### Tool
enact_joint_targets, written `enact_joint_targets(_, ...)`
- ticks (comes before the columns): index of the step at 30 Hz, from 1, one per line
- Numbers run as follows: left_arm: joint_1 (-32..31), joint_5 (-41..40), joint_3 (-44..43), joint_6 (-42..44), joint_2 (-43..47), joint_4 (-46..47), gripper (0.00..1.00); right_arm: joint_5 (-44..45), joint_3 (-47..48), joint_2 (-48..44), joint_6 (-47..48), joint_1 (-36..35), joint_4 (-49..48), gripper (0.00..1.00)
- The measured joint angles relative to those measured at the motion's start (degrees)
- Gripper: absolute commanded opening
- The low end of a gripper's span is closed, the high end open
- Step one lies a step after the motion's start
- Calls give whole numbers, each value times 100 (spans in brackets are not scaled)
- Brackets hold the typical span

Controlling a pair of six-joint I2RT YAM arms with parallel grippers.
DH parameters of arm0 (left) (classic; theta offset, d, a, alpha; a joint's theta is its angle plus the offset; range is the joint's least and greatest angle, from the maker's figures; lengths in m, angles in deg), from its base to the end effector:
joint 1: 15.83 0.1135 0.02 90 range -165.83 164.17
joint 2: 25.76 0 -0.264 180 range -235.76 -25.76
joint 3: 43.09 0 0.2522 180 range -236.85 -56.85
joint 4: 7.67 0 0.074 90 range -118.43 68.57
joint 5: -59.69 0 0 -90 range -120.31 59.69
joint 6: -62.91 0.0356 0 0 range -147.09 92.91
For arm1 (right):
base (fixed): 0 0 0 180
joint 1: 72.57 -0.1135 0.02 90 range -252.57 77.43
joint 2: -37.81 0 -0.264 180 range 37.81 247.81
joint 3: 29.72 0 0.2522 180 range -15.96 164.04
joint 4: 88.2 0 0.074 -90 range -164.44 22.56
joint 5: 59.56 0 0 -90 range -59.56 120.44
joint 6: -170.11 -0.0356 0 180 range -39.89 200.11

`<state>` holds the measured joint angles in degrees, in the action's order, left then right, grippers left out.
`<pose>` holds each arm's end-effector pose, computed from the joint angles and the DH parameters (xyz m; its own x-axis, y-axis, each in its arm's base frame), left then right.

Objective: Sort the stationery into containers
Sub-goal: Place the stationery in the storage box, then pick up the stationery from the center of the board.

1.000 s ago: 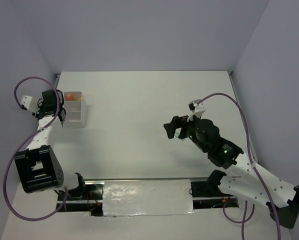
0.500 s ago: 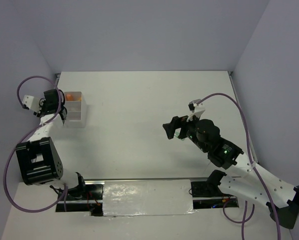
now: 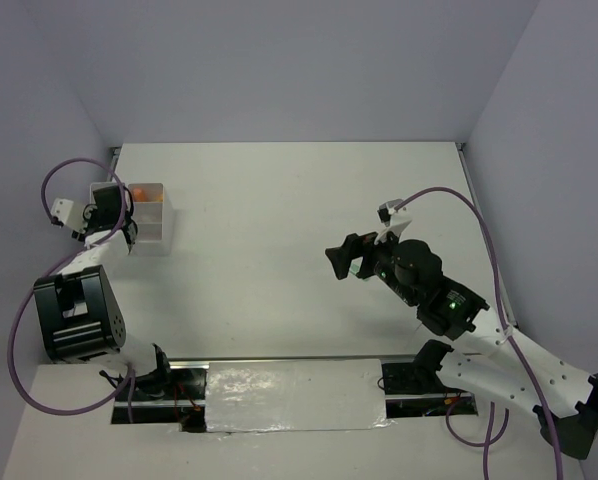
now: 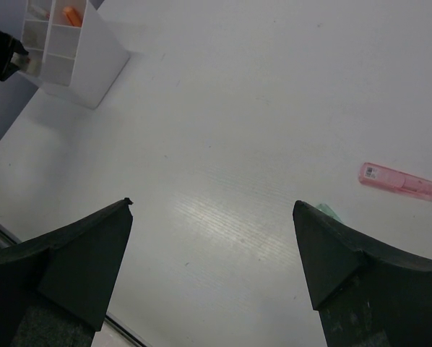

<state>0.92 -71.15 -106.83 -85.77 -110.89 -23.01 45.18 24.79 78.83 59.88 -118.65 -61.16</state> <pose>0.2933 0.1126 0.2242 0.3173 -0.5794 -0.7507 -0.8634 0.1508 -0.4814 0.1255 0.1172 0.3202 -0.3340 0.1352 -0.9328 -0.4364 0.8550 0.2802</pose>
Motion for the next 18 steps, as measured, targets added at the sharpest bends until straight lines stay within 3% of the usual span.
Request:
enact_joint_targets(6,0,-13,0,4,-31,13,62,-31,-50,-142,0,0,-26,100)
enact_joint_targets(7,0,-26,0,4,-31,15,68,-33,-59,-149,0,0,-33,100)
enact_joint_targets(15,26,-50,0,-24,-31,-20,76,-42,-72,-157,20,0,-39,100)
enact_joint_targets(18,31,-7,0,-46,26,-109,84,-13,-74,-79,39,0,-42,100)
